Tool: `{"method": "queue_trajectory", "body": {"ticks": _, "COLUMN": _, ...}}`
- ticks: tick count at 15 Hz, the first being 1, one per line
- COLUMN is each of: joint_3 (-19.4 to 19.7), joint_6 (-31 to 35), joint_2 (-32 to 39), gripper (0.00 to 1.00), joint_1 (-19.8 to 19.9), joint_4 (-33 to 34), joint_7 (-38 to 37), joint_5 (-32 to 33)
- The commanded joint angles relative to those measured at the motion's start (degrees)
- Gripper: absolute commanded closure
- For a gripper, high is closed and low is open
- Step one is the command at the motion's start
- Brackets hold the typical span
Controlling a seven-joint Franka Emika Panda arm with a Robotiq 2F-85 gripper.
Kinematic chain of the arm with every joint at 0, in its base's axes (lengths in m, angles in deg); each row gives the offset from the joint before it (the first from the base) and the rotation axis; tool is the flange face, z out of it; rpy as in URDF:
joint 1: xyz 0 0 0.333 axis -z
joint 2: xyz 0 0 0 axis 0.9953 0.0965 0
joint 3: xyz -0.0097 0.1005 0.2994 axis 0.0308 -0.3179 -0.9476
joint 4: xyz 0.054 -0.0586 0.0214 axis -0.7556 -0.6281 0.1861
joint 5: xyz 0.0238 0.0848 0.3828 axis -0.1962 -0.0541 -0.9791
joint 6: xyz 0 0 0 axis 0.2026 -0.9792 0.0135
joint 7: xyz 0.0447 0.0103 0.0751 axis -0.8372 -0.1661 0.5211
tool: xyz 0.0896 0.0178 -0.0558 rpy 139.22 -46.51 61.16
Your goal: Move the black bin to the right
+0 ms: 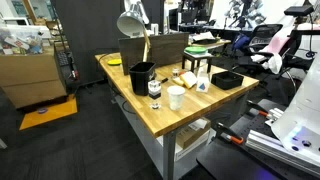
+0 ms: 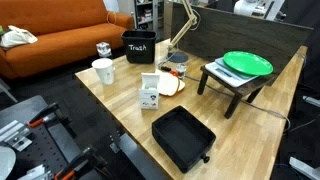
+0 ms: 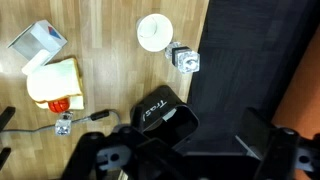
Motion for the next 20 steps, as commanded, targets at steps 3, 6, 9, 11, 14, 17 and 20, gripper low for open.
{"method": "queue_trajectory", "body": {"ticks": 3, "joint_3": -1.0, "joint_6": -0.2, "joint_2": 0.0, "gripper": 0.0, "joint_1": 1.1, "joint_4": 0.1, "joint_7": 0.4, "joint_5": -0.5}}
{"method": "queue_trajectory", "body": {"ticks": 6, "joint_3": -1.1, "joint_6": -0.4, "joint_2": 0.8, "gripper": 0.0, "joint_1": 1.7, "joint_4": 0.4, "joint_7": -0.1, "joint_5": 0.8}}
{"method": "queue_trajectory", "body": {"ticks": 9, "joint_3": -1.8, "joint_6": 0.0, "joint_2": 2.5, "gripper": 0.0, "joint_1": 4.1, "joint_4": 0.2, "joint_7": -3.0, "joint_5": 6.2}}
{"method": "queue_trajectory", "body": {"ticks": 11, "joint_3": -2.0, "joint_6": 0.5, "joint_2": 3.7, "gripper": 0.0, "joint_1": 6.0, "joint_4": -0.2, "joint_7": -5.8, "joint_5": 10.8}}
{"method": "queue_trajectory", "body": {"ticks": 14, "joint_3": -0.9, "joint_6": -0.1, "joint_2": 4.3, "gripper": 0.0, "joint_1": 6.2, "joint_4": -0.3, "joint_7": -5.7, "joint_5": 11.3}}
{"method": "queue_trajectory", "body": {"ticks": 17, "joint_3": -1.0, "joint_6": -0.2, "joint_2": 4.6, "gripper": 0.0, "joint_1": 6.4, "joint_4": -0.3, "joint_7": -6.1, "joint_5": 11.5}}
{"method": "queue_trajectory", "body": {"ticks": 20, "joint_3": -1.1, "joint_6": -0.2, "joint_2": 4.5, "gripper": 0.0, "joint_1": 6.3, "joint_4": -0.3, "joint_7": -6.1, "joint_5": 11.5}}
